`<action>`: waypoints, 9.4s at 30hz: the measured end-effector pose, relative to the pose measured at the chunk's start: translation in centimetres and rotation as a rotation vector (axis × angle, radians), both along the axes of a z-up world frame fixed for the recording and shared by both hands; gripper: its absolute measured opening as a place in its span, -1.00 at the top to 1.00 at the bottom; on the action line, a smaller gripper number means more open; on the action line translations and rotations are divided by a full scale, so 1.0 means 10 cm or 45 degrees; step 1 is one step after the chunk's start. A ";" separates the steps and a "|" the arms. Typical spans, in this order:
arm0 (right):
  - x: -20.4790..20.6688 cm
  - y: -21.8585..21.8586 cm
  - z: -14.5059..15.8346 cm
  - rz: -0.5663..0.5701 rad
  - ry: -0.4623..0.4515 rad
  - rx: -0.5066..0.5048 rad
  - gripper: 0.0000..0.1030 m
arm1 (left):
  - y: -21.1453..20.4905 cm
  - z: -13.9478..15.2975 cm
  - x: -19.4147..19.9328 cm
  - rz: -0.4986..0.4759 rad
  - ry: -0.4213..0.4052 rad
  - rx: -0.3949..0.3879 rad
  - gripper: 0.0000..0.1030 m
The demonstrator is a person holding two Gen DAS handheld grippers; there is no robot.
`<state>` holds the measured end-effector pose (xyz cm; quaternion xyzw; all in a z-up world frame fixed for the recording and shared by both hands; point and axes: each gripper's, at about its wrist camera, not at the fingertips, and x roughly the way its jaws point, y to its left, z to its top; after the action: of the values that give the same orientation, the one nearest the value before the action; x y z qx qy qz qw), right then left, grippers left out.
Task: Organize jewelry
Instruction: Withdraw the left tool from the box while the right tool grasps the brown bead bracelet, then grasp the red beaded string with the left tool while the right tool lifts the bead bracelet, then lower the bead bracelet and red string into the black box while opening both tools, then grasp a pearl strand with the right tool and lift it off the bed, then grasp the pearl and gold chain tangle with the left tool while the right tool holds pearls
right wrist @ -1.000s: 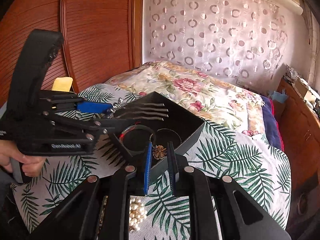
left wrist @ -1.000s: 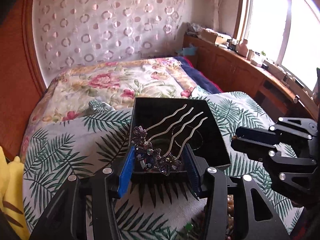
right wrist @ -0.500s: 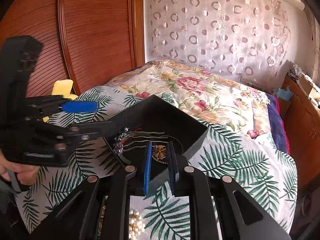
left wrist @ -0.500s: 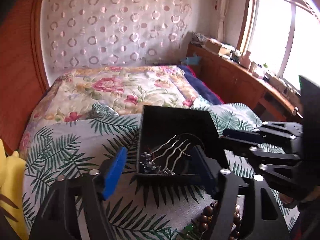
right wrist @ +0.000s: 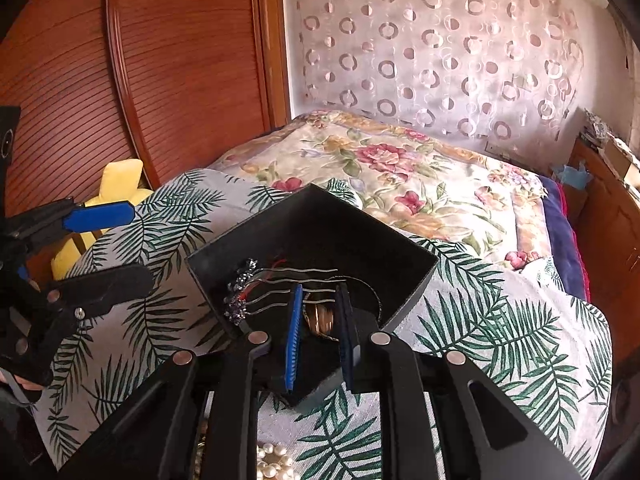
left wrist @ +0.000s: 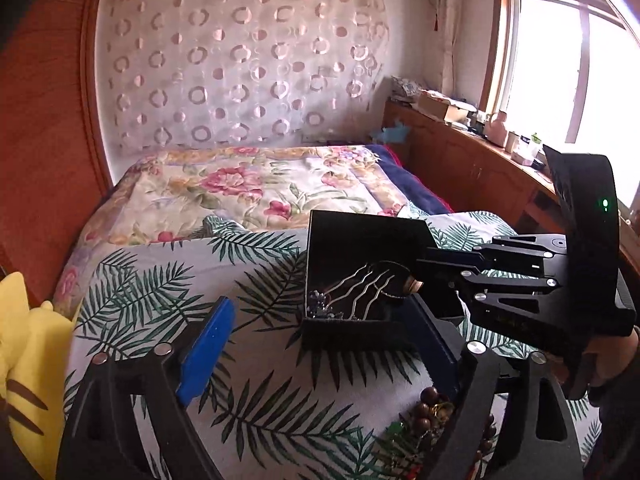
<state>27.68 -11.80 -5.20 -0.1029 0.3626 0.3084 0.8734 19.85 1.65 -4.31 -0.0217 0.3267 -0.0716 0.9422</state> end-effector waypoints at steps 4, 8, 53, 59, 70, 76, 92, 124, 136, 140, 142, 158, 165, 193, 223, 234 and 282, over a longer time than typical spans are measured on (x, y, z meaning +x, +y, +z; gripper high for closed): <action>-0.05 -0.04 0.04 -0.012 -0.014 0.026 0.31 | 0.01 -0.01 -0.09 0.009 -0.020 0.007 -0.80; -0.22 -0.13 0.13 -0.007 -0.032 0.065 0.31 | 0.02 -0.02 -0.23 0.027 -0.032 0.000 -0.85; -1.36 -0.38 0.15 0.152 -0.091 0.055 0.71 | -0.13 -0.54 -1.09 -0.060 0.090 -0.040 -0.85; -1.46 -0.47 0.45 0.155 -0.167 0.111 0.71 | -0.22 -0.56 -1.12 -0.115 0.099 -0.026 -0.84; -1.58 -0.67 0.62 0.128 -0.192 0.144 0.70 | -0.43 -0.68 -1.09 -0.248 0.191 0.000 0.24; -1.58 -0.76 0.55 0.105 -0.170 0.139 0.70 | -0.45 -0.74 -1.08 -0.260 0.221 0.008 0.43; -1.49 -0.88 0.27 0.036 -0.090 0.087 0.70 | -0.48 -0.74 -1.09 -0.258 0.197 0.068 0.88; -0.73 -0.41 0.82 0.027 -0.253 0.098 0.70 | -0.18 0.01 -0.73 -0.138 -0.046 0.009 0.88; -0.26 -0.10 0.59 0.005 -0.178 0.000 0.70 | -0.14 0.16 -0.44 -0.104 -0.068 0.025 0.88; -0.18 -0.09 0.40 -0.010 -0.114 -0.014 0.70 | -0.14 0.16 -0.32 -0.089 -0.062 0.032 0.88; -0.16 -0.10 0.32 -0.016 -0.084 -0.011 0.70 | -0.14 0.15 -0.27 -0.074 -0.063 0.050 0.88; -0.18 -0.31 0.25 -0.050 -0.040 0.028 0.41 | -0.23 0.08 0.29 -0.061 -0.008 0.085 0.88; -0.31 -0.43 0.23 -0.052 -0.062 0.009 0.41 | -0.31 -0.02 0.50 -0.050 0.034 0.107 0.80; -1.02 -0.60 -0.38 0.058 0.124 0.003 0.42 | -0.05 -0.16 -0.62 -0.053 -0.009 -0.029 -0.51; -0.94 -0.53 -0.03 0.028 0.001 0.071 0.84 | -0.04 -0.37 -0.81 -0.059 0.041 -0.061 -0.52; -1.17 -0.79 0.66 0.028 -0.201 0.161 0.84 | -0.04 -0.41 -0.83 -0.063 0.053 -0.050 -0.52; -1.31 -1.41 0.88 -0.097 -0.307 0.157 0.83 | -0.94 -0.72 -0.75 -0.403 0.232 0.190 0.92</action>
<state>14.60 -25.87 3.64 -0.0714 0.2392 0.2820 0.9264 12.37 -7.76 -11.47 0.0932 0.4144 -0.1922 0.8847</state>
